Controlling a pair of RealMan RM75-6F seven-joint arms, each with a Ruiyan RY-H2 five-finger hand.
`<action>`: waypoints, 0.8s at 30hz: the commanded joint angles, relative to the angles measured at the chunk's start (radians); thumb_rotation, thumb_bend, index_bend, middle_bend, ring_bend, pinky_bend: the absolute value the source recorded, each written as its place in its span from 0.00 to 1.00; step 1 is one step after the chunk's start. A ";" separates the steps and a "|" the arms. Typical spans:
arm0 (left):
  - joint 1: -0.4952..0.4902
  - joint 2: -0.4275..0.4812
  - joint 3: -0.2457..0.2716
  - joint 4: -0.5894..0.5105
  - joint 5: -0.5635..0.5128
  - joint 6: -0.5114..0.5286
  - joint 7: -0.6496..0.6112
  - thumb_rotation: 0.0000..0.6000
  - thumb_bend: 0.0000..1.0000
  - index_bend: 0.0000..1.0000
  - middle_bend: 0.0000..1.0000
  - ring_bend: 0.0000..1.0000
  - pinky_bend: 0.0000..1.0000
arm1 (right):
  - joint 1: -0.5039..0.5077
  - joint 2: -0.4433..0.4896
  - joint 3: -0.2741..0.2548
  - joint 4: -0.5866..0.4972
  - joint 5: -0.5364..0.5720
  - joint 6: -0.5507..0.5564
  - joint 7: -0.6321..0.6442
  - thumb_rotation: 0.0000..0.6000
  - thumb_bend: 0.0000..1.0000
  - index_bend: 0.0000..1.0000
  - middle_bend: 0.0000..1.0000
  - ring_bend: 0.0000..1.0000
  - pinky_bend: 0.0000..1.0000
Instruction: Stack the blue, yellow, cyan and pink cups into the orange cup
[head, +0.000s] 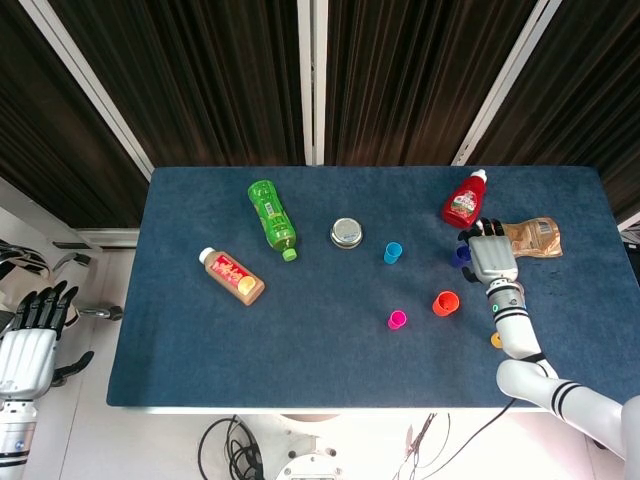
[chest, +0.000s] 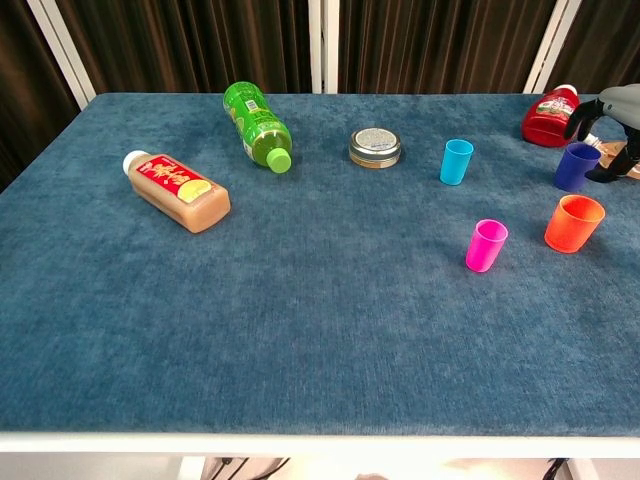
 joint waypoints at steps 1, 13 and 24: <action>0.000 0.001 0.000 -0.001 0.000 0.000 0.001 1.00 0.16 0.06 0.01 0.00 0.00 | -0.002 -0.009 0.000 0.010 -0.011 0.006 0.012 1.00 0.25 0.32 0.29 0.00 0.00; 0.003 0.001 0.000 -0.001 -0.002 -0.002 0.001 1.00 0.16 0.06 0.01 0.00 0.00 | -0.002 -0.045 0.001 0.051 -0.027 0.007 0.028 1.00 0.27 0.35 0.33 0.02 0.00; 0.004 0.008 0.001 -0.004 -0.002 -0.003 -0.002 1.00 0.16 0.06 0.01 0.00 0.00 | -0.009 -0.074 0.021 0.081 -0.032 0.032 0.048 1.00 0.33 0.47 0.44 0.10 0.00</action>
